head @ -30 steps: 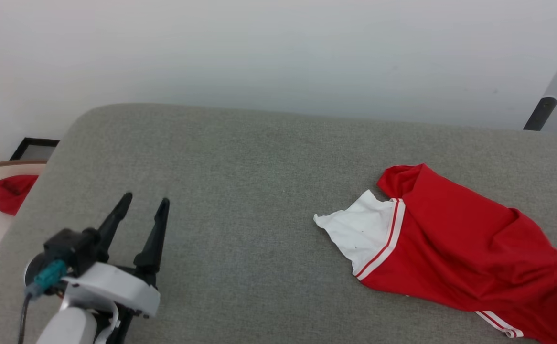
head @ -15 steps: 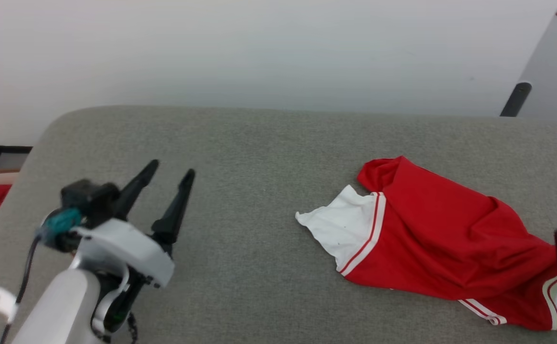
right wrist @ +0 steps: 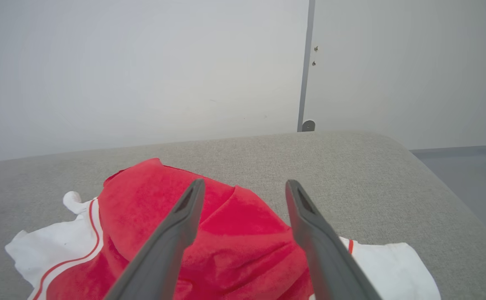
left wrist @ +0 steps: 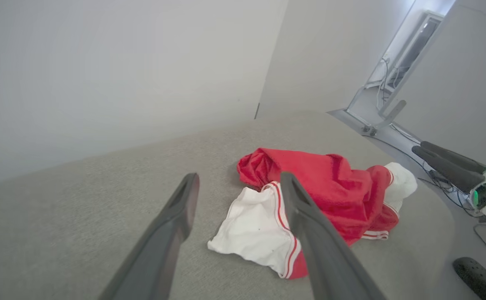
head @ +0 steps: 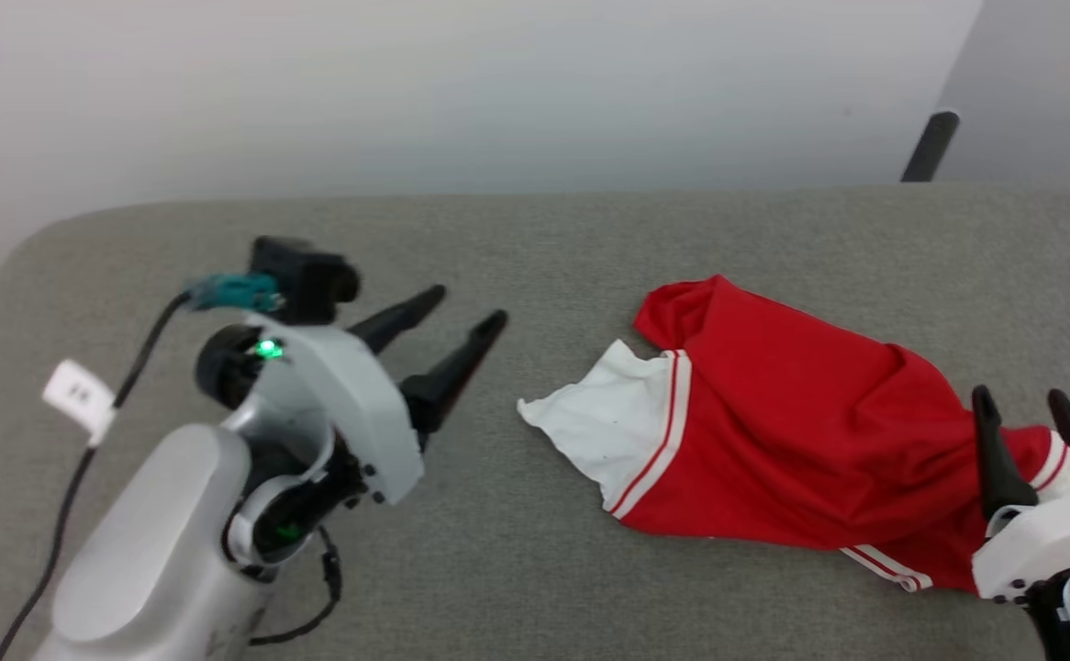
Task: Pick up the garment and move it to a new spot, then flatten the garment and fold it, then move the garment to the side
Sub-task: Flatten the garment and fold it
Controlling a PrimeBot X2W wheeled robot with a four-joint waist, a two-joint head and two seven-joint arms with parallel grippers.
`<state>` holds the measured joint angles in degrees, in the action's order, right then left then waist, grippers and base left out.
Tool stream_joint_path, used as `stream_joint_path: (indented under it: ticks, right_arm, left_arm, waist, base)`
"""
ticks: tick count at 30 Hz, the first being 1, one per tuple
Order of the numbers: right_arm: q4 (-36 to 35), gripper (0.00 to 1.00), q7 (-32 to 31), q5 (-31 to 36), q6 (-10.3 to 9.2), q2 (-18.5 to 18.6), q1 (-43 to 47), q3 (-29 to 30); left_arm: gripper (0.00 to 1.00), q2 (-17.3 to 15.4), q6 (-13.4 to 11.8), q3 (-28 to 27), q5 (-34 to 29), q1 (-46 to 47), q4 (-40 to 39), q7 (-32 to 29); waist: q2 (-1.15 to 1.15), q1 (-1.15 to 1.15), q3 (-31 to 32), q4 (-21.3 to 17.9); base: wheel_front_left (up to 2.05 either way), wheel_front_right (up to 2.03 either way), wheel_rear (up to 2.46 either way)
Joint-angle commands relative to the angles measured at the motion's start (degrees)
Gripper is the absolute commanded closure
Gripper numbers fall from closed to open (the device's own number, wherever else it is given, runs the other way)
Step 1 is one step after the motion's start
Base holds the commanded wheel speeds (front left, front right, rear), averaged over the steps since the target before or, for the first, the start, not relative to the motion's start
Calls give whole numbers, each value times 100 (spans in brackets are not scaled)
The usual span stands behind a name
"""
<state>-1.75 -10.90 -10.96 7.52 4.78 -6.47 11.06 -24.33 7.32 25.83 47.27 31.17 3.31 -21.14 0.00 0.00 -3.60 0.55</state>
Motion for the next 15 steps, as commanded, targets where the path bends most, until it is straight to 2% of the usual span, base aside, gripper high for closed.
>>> stream_joint_path:
  ticks: [1, 8, 15]
  right_arm:
    - [-28, 0, 100, -52, -5, -50, 47, -60]
    - [127, 0, 402, -112, -5, -150, 38, -310]
    - [320, 0, 545, -155, -5, -187, -83, -475]
  left_arm:
    - [0, 5, 25, 89, 118, 119, 33, -152]
    - [0, 50, 26, 471, 483, 544, 561, -827]
    - [0, 28, 24, 791, 483, 802, 1464, -1401]
  waist:
    - [0, 0, -115, -158]
    - [0, 0, -358, -564]
    - [0, 0, -608, -967]
  base:
    - [0, 0, 0]
    - [0, 0, 0]
    - [0, 0, 0]
